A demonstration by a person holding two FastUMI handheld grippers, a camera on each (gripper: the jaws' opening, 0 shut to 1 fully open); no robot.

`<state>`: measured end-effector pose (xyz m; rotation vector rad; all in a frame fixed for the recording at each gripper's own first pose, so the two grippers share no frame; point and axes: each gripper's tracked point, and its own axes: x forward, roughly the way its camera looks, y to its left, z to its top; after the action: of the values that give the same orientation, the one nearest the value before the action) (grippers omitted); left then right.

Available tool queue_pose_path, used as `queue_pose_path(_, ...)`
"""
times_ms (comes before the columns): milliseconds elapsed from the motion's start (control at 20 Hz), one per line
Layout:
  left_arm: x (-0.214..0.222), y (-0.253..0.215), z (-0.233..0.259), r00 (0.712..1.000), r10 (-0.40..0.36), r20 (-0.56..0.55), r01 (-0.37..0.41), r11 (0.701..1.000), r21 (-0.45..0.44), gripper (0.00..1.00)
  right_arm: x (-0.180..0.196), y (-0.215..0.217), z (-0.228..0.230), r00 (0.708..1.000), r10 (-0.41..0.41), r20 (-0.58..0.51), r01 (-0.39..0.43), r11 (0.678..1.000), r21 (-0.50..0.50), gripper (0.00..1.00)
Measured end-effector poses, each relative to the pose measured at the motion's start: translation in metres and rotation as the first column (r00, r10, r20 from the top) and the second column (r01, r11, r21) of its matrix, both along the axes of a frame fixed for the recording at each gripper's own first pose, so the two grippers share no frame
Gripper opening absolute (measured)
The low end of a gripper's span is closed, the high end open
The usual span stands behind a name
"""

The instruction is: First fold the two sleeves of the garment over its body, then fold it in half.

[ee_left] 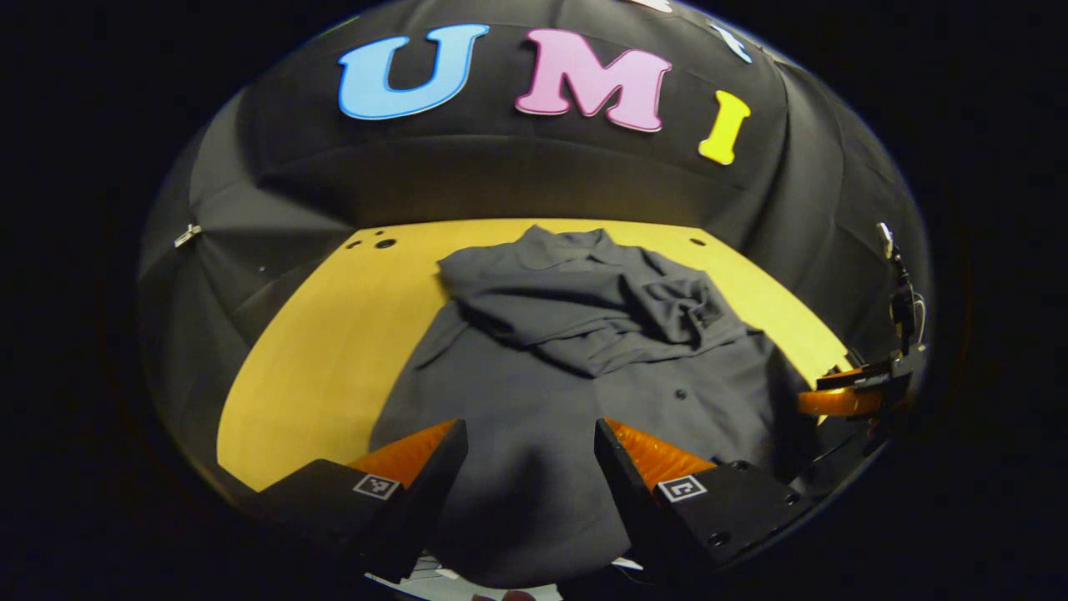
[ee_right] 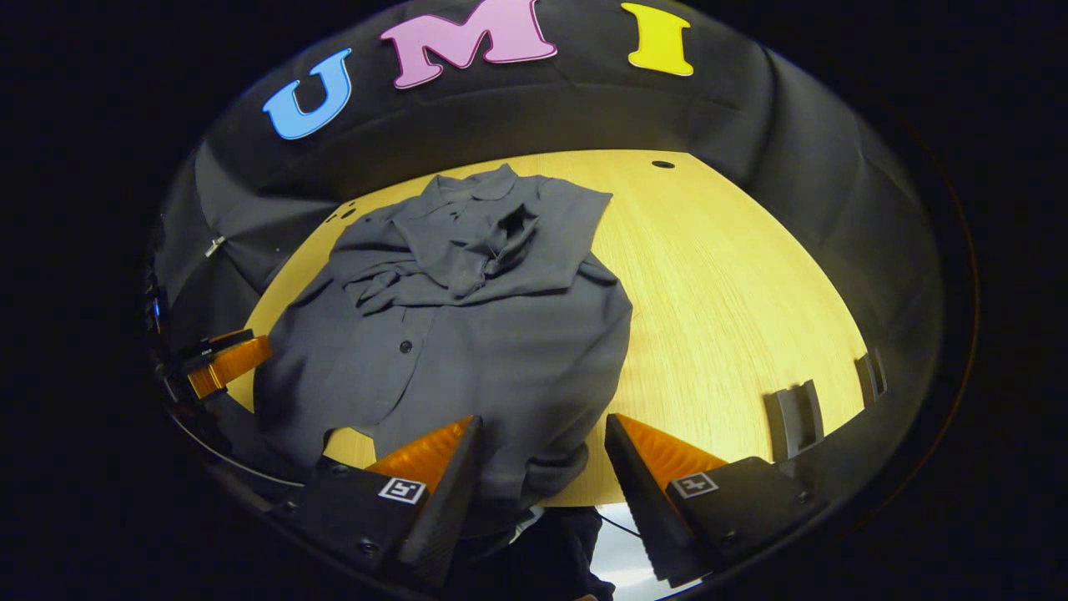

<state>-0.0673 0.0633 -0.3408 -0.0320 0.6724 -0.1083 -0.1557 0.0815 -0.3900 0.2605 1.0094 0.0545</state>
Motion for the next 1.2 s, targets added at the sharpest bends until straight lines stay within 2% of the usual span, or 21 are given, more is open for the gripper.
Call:
queue_pose_path(200,-0.010,0.048,-0.021,0.998,0.054,-0.032,-0.051,0.996,0.078,0.96,-0.011,0.003,-0.008,0.999,-0.003,-0.035,0.002,0.999,-0.039,0.90)
queue_pose_path(400,-0.017,0.068,-0.042,0.992,0.087,-0.086,-0.083,0.995,0.049,0.96,-0.019,0.003,-0.019,0.997,-0.029,-0.067,0.025,0.998,-0.060,0.90)
queue_pose_path(500,-0.020,0.067,-0.052,0.989,0.085,-0.120,-0.083,0.996,0.019,0.96,-0.020,0.004,-0.025,0.996,-0.050,-0.079,0.046,0.997,-0.055,0.90)
queue_pose_path(700,-0.023,0.070,-0.070,0.979,0.087,-0.182,-0.083,0.996,0.031,0.96,-0.020,0.013,-0.029,0.995,-0.066,-0.072,0.063,0.997,-0.043,0.90)
queue_pose_path(900,-0.024,0.066,-0.082,0.976,0.077,-0.203,-0.068,0.996,0.055,0.98,-0.019,0.020,-0.033,0.998,0.011,-0.059,-0.017,0.994,-0.104,0.90)
queue_pose_path(1050,-0.029,0.069,-0.081,0.974,0.097,-0.207,-0.089,0.995,0.046,0.99,-0.020,0.023,-0.034,0.997,-0.008,-0.073,0.001,0.995,-0.097,0.88)
queue_pose_path(1150,-0.025,0.055,-0.082,0.979,0.029,-0.202,-0.021,0.999,0.041,0.98,-0.019,0.027,-0.034,0.998,0.026,-0.064,-0.032,0.996,-0.083,0.91)
queue_pose_path(1200,-0.025,0.046,-0.082,0.979,-0.023,-0.205,0.032,0.999,0.038,0.80,-0.016,0.030,-0.034,0.996,0.056,-0.063,-0.061,0.996,-0.068,0.76)
